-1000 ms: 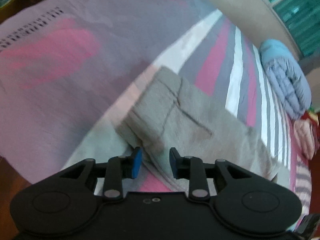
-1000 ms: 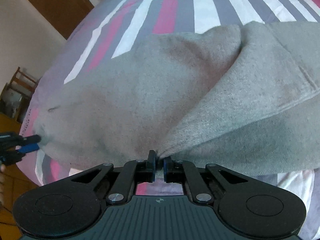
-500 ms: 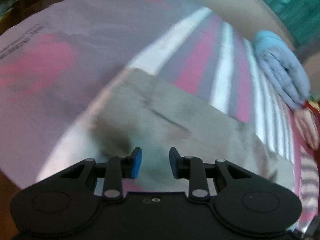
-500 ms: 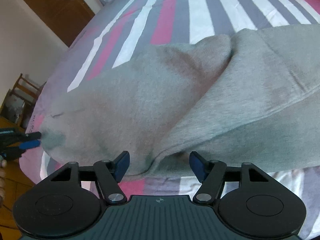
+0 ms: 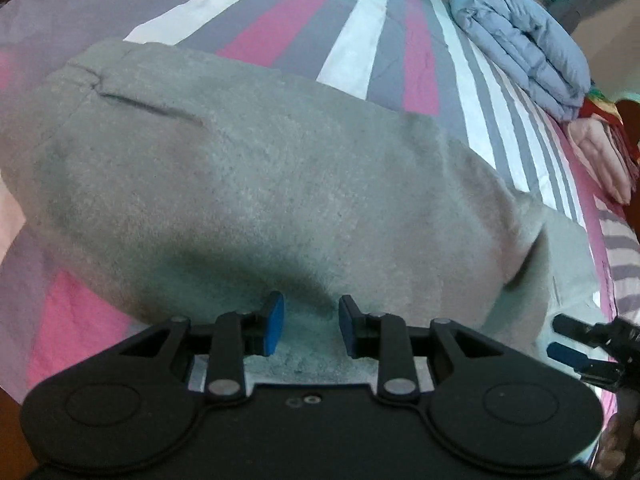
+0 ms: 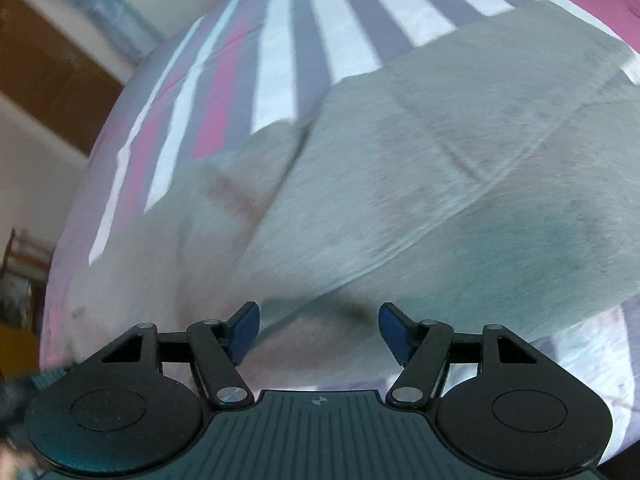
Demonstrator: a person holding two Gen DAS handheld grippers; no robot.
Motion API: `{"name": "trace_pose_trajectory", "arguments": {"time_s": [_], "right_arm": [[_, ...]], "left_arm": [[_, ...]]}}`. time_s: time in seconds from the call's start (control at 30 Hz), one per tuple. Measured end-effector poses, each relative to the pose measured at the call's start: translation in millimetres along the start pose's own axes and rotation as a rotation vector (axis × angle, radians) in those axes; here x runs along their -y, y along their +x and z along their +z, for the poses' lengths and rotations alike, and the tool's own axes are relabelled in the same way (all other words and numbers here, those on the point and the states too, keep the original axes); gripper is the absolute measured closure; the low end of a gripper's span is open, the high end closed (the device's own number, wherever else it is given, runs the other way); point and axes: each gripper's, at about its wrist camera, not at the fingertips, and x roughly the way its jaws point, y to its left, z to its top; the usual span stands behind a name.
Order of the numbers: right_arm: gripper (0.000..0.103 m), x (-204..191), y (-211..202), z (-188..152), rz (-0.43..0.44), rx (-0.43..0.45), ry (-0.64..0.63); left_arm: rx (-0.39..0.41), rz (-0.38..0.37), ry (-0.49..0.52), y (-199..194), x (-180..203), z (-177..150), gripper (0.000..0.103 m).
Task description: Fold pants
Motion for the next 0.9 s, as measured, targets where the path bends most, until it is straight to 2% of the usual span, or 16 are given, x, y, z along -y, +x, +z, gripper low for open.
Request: {"name": "trace_pose_trajectory", "arguments": {"time_s": [0.1, 0.27, 0.3, 0.33, 0.37, 0.4, 0.5, 0.57, 0.73, 0.83, 0.9], "right_arm": [[0.037, 25.3, 0.5, 17.2, 0.014, -0.001, 0.127], [0.038, 45.3, 11.4, 30.5, 0.019, -0.006, 0.234], [0.051, 47.1, 14.2, 31.7, 0.026, -0.005, 0.254], [0.074, 47.7, 17.2, 33.3, 0.019, 0.000, 0.265], [0.083, 49.7, 20.2, 35.0, 0.010, 0.001, 0.279], [0.086, 52.6, 23.7, 36.2, 0.004, 0.001, 0.310], [0.086, 62.5, 30.7, 37.4, 0.015, 0.006, 0.417], [0.086, 67.4, 31.9, 38.0, 0.005, 0.026, 0.465], [0.086, 65.4, 28.8, 38.7, -0.051, 0.102, 0.468], [0.086, 63.1, 33.5, 40.2, -0.070, 0.109, 0.457], [0.086, 62.4, 36.5, 43.2, -0.050, 0.109, 0.442]], "left_arm": [[0.000, 0.013, 0.013, 0.9, 1.9, -0.3, 0.083], [-0.001, 0.034, 0.030, 0.9, 6.0, -0.8, 0.083], [0.000, 0.040, 0.035, 0.9, 7.1, -1.3, 0.083], [0.000, 0.046, 0.042, 3.7, 11.7, -1.1, 0.083], [0.002, 0.051, 0.045, 3.6, 12.4, -1.4, 0.083], [0.003, 0.056, 0.049, 3.1, 11.4, -2.5, 0.083], [0.012, 0.074, 0.054, 4.3, 12.7, -6.0, 0.083], [0.015, 0.107, 0.107, 6.4, 21.5, -9.0, 0.083], [0.028, 0.208, 0.223, 12.0, 44.6, -17.9, 0.083], [0.038, 0.232, 0.247, 12.7, 48.7, -21.6, 0.083], [0.043, 0.242, 0.263, 12.8, 50.5, -23.7, 0.083]]}}
